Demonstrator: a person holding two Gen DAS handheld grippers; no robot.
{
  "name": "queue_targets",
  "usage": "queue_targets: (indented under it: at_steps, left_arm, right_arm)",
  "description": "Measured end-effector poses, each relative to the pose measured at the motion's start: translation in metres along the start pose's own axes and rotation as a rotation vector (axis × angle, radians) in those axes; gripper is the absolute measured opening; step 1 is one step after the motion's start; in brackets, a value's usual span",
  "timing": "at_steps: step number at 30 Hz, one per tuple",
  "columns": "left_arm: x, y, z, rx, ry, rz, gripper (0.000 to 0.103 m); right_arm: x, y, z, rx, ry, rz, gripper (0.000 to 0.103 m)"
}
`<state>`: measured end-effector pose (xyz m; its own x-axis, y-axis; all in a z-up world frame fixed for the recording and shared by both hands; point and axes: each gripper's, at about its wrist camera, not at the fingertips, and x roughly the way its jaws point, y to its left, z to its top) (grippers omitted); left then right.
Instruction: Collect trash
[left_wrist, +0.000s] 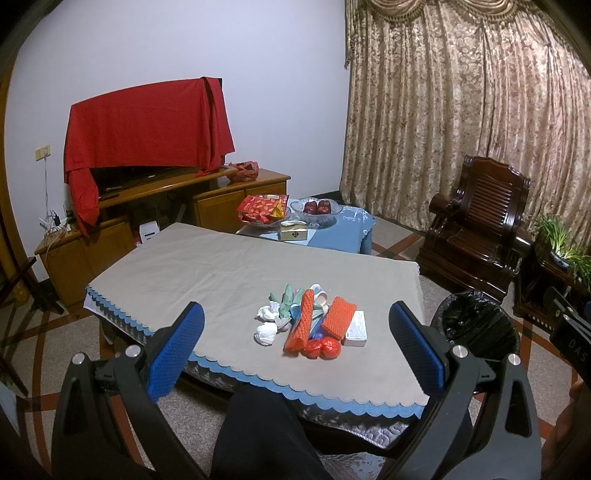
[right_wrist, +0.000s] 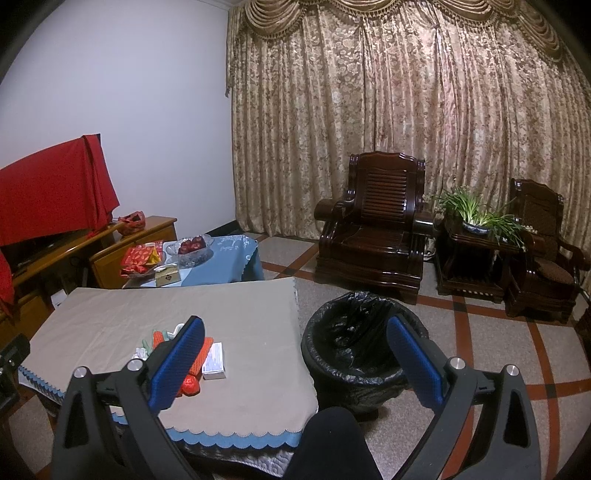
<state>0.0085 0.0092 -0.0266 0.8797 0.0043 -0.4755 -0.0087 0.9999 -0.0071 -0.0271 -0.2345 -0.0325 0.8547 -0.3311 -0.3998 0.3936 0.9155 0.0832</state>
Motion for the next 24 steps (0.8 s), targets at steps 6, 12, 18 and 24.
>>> queue_targets:
  at_steps: [6,12,18,24]
  left_arm:
    - [0.0003,-0.0001,0.0001,0.001,0.000,0.001,0.097]
    - [-0.0004,-0.0003,0.0008,0.000,0.001,0.000,0.097]
    - [0.0002,0.0000,0.0004,0.000,0.001,0.000,0.097]
    - [-0.0004,-0.0003,0.0011,0.000,0.002,0.000,0.097]
  right_arm:
    - [0.0004,-0.0004,-0.0014,0.000,0.000,0.000,0.097]
    - [0.0005,-0.0005,-0.0011,-0.001,0.003,-0.001,0.097]
    - [0.0008,-0.0005,-0.0010,0.000,0.003,0.001,0.097]
    - [0.0026,-0.0005,-0.0036,-0.001,0.003,0.000,0.097]
